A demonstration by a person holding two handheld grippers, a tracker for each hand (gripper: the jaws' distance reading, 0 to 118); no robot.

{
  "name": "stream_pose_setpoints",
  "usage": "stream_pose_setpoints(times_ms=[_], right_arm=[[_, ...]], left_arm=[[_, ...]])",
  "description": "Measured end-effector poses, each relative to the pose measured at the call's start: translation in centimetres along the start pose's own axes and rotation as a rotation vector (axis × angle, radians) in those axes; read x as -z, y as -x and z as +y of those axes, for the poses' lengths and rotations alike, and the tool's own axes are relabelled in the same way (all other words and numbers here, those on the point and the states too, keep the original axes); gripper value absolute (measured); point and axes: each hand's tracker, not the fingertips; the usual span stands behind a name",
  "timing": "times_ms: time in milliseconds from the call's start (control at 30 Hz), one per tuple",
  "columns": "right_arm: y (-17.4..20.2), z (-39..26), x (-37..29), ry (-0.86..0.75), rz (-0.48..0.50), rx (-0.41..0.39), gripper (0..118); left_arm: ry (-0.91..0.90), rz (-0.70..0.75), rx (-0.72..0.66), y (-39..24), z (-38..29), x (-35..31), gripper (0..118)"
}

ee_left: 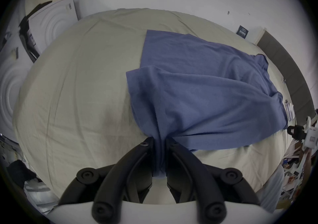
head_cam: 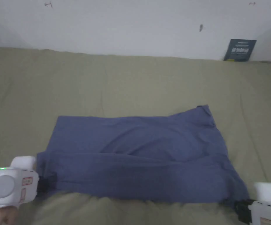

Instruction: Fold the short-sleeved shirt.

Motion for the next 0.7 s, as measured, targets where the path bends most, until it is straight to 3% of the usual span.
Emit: stream_pose_setpoints(times_ms=[33, 67, 100, 233, 333, 367, 433, 467, 700], right_arm=[[-0.1, 0.2, 0.1, -0.008, -0.015, 0.01, 38], [-0.2, 0.4, 0.4, -0.004, -0.019, 0.019, 95], [-0.4, 0.6, 0.8, 0.015, -0.009, 0.029, 118], [0.1, 1.0, 2.9, 0.029, 0.0, 0.037, 116], [-1.2, 2.0, 3.8, 0.059, -0.04, -0.008, 114], [-1.5, 2.2, 4.2, 0.082, -0.048, -0.032, 96], [-1.6, 2.4, 4.4, 0.073, -0.029, -0.06, 27], [-1.6, 2.5, 4.4, 0.076, -0.006, -0.073, 9], [-1.1, 2.4, 1.5, 0.037, -0.005, -0.187, 9]], left_arm=[[-0.004, -0.001, -0.005, 0.0, 0.0, -0.1, 12], [-0.013, 0.009, 0.002, -1.0, -0.6, -1.0, 12], [-0.013, 0.008, 0.0, -1.4, -0.8, -1.2, 12], [-0.001, -0.007, -0.015, -1.4, -0.4, -1.5, 12], [0.006, -0.013, -0.023, -1.2, -0.1, -1.3, 12], [0.006, -0.012, -0.022, -1.2, 0.0, -1.3, 12], [0.011, -0.01, -0.019, -1.3, 0.1, -1.4, 12], [0.014, -0.012, -0.018, -1.2, 0.2, -1.2, 12], [0.021, 0.014, 0.009, -1.2, 0.7, -2.1, 12]])
